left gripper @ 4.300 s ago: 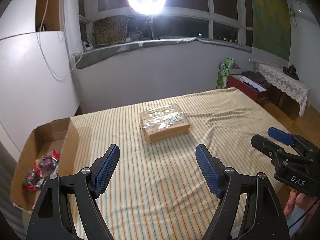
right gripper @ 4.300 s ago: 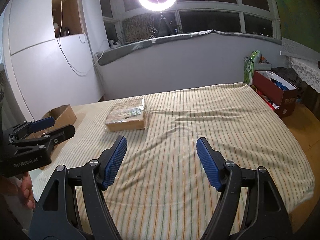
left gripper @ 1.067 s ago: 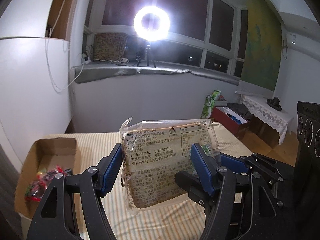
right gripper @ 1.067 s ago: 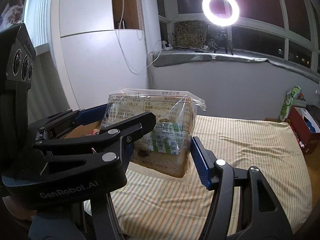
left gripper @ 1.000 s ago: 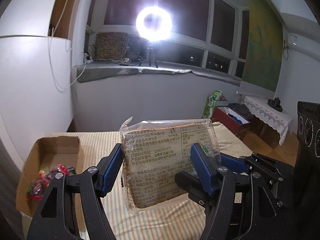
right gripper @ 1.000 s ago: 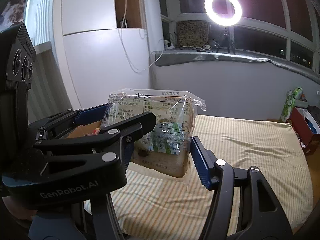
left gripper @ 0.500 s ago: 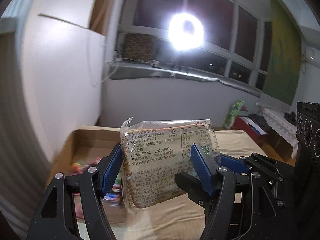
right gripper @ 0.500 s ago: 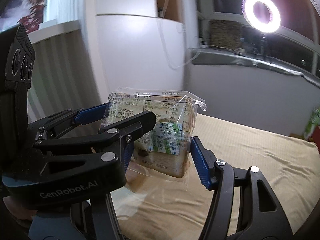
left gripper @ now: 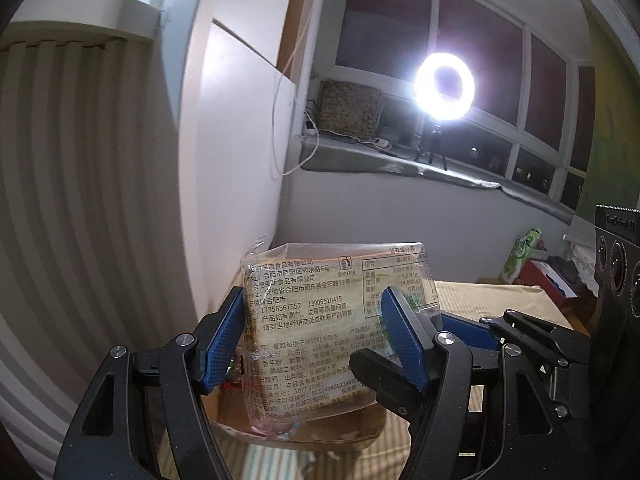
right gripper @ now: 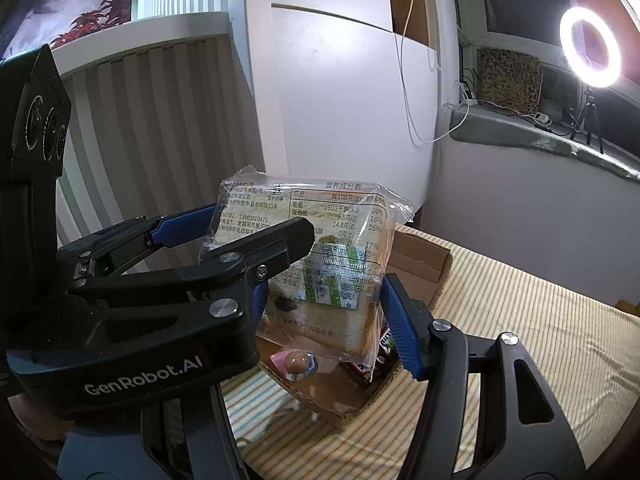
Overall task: Organize snacks
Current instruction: 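Lift the bread loaf with both tools and carry it over the box, then lower the bread loaf into the box and open both tools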
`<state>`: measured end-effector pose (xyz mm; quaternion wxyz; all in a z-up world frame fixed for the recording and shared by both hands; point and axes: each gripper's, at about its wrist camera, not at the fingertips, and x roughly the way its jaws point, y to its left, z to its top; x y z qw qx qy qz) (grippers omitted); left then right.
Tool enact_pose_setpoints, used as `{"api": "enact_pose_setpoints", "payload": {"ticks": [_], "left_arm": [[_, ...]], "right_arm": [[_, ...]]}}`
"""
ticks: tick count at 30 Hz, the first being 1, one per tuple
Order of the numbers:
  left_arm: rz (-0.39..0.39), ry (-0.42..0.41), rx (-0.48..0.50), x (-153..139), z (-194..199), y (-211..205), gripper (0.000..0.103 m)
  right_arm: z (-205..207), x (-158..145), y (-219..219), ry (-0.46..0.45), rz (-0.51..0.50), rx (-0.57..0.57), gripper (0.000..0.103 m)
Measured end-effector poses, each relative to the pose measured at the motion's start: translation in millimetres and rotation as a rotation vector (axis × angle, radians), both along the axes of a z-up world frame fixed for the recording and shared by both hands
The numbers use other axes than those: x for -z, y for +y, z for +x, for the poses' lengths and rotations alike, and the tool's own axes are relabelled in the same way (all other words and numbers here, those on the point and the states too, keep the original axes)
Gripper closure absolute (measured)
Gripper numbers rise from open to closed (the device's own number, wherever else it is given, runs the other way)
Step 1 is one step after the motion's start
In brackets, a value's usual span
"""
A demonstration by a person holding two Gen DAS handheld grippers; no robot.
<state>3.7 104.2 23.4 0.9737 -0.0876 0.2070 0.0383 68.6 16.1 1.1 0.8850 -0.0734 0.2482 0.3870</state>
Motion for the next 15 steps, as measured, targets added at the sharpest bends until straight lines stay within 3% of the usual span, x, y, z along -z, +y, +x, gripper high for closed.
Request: {"api": "enact_pose_setpoints", "payload": {"ticks": [15], "left_arm": [[-0.026,0.048,0.007,16.8,29.0,6.5,0.035]], "right_arm": [[32.1,27.7,14.8,0.064,-0.027,0.010,0.042]]}}
